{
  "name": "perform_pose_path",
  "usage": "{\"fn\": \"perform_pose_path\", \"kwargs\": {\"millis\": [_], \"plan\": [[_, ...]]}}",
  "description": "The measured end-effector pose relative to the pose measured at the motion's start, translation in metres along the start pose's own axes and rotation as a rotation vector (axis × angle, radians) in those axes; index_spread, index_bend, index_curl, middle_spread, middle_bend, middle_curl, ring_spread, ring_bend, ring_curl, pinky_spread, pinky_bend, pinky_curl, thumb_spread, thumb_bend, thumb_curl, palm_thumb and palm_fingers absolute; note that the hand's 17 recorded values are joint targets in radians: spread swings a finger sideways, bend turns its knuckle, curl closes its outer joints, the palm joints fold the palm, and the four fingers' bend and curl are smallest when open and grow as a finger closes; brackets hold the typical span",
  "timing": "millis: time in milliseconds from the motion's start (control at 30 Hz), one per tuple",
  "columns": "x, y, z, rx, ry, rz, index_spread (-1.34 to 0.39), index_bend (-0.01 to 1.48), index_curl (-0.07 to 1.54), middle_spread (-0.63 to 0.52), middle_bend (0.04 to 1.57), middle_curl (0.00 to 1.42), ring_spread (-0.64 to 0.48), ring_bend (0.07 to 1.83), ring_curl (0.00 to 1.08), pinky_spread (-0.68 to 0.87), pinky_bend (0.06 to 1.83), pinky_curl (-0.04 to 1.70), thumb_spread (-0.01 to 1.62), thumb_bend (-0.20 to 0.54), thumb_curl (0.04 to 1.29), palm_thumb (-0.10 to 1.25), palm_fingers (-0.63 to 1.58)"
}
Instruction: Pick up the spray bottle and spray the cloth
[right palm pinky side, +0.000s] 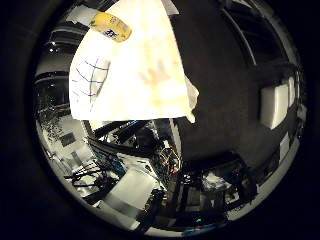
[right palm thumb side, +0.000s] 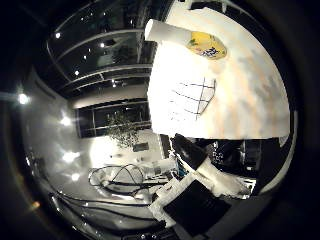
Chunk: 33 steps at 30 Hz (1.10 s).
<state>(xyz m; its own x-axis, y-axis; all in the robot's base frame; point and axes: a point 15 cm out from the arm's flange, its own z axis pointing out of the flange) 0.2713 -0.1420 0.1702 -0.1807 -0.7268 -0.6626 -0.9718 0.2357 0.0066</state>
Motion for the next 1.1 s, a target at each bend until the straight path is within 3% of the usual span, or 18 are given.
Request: {"fn": "perform_pose_path", "kwargs": {"millis": [1100], "plan": [[0.009, -0.071, 0.035, 0.028, -0.087, -0.042, -0.27, 0.15, 0.23, 0.10, 0.25, 0.34, 0.19, 0.35, 0.26, 0.37, 0.46, 0.31, 1.03, -0.026, 0.32, 0.58, 0.03]]}}
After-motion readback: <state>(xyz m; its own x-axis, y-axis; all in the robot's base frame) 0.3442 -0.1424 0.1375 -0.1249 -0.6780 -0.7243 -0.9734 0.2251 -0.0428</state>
